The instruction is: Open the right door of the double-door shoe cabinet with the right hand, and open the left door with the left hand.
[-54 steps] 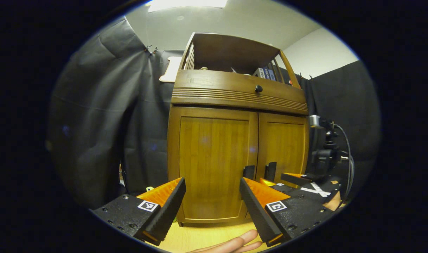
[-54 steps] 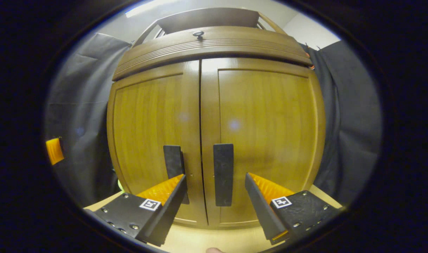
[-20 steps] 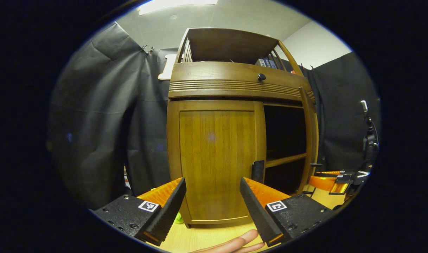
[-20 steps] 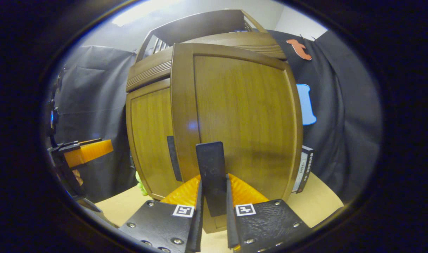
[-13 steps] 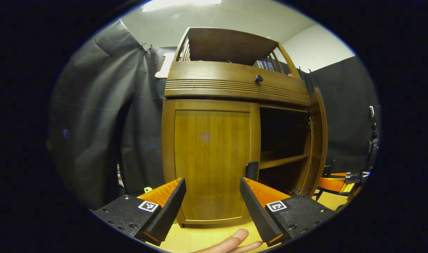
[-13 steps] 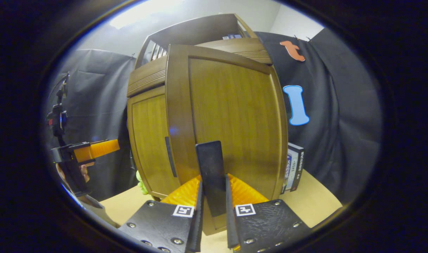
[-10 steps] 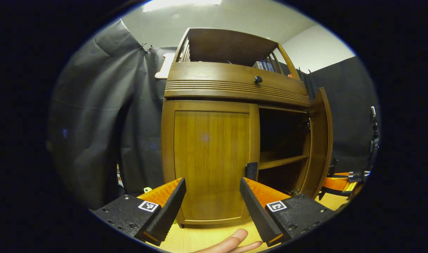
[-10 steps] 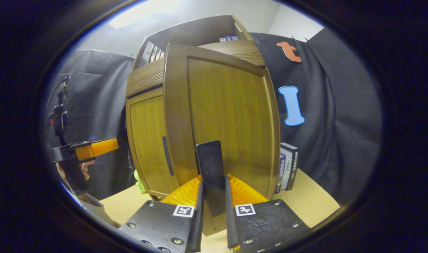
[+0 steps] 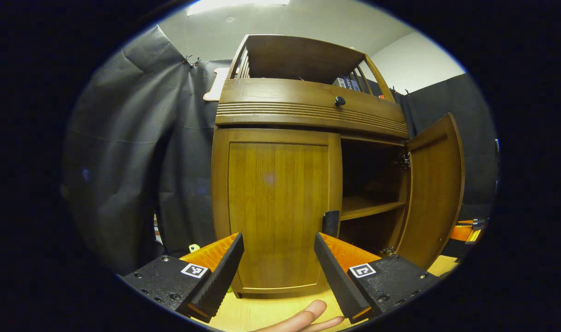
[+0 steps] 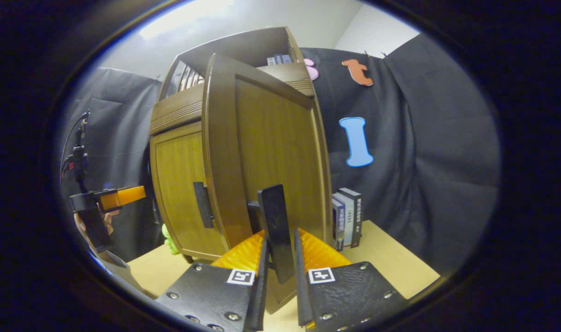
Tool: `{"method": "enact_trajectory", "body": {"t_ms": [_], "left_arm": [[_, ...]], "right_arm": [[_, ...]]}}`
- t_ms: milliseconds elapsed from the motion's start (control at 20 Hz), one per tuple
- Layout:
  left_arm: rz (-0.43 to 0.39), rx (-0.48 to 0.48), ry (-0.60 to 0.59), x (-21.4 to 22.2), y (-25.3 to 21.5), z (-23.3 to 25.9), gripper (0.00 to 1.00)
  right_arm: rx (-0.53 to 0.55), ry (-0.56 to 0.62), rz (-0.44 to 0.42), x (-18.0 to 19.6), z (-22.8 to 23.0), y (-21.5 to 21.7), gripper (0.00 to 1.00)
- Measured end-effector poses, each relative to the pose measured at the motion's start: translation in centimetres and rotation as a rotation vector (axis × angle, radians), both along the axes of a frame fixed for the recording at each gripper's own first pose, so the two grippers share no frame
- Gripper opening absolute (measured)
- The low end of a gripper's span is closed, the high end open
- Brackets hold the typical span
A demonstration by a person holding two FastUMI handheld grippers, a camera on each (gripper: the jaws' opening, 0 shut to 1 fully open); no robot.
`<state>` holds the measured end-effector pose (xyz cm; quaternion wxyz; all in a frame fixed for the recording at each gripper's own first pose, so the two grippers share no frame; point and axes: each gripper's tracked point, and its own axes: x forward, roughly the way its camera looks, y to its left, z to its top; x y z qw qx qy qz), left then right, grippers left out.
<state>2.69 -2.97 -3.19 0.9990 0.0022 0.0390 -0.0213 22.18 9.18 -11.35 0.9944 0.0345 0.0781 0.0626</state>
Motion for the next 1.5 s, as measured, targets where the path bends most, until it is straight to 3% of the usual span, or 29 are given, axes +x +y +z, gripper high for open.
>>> {"method": "enact_trajectory", "body": {"t_ms": [150,200,250,300,600,700,950,1050,1100,1300,1500], "left_arm": [[0.005,0.001,0.002,0.1,0.1,-0.2,0.93],[0.003,0.002,0.005,0.2,0.0,-0.3,0.96],[0.004,0.004,0.008,0.2,-0.1,-0.4,0.93],[0.005,0.008,0.010,0.3,-0.1,-0.5,0.93],[0.019,0.026,0.012,0.7,0.0,-0.8,0.96],[0.017,0.028,0.020,0.9,-0.3,-1.2,0.95],[-0.001,0.026,0.034,1.4,-1.7,-2.2,0.93],[-0.003,0.028,0.033,1.7,-2.2,-2.6,0.96],[-0.014,0.034,0.038,1.9,-2.8,-3.0,0.92],[-0.056,0.046,0.028,2.9,-5.5,-4.0,0.93],[-0.084,0.043,0.036,4.9,-9.0,-4.2,0.96]], "right_arm": [[-0.016,-0.015,-0.052,-0.5,0.7,-2.1,0.28],[-0.042,-0.028,-0.118,-0.7,0.9,-4.2,0.29],[-0.059,-0.024,-0.193,-4.8,2.4,-6.5,0.15],[-0.078,-0.028,-0.246,-2.5,1.8,-9.3,0.01],[-0.098,-0.072,-0.304,-2.8,3.1,-14.5,0.01],[-0.025,-0.090,-0.259,-3.6,3.8,-14.0,0.01],[-0.023,-0.091,-0.295,-5.7,3.4,-15.0,0.01],[-0.026,-0.114,-0.303,-7.5,4.0,-14.4,0.09],[-0.029,-0.138,-0.302,-8.5,4.4,-13.8,0.23],[-0.076,-0.196,-0.311,-12.8,5.1,-11.4,0.97],[-0.078,-0.224,-0.298,-16.6,4.4,-8.8,1.00]]}}
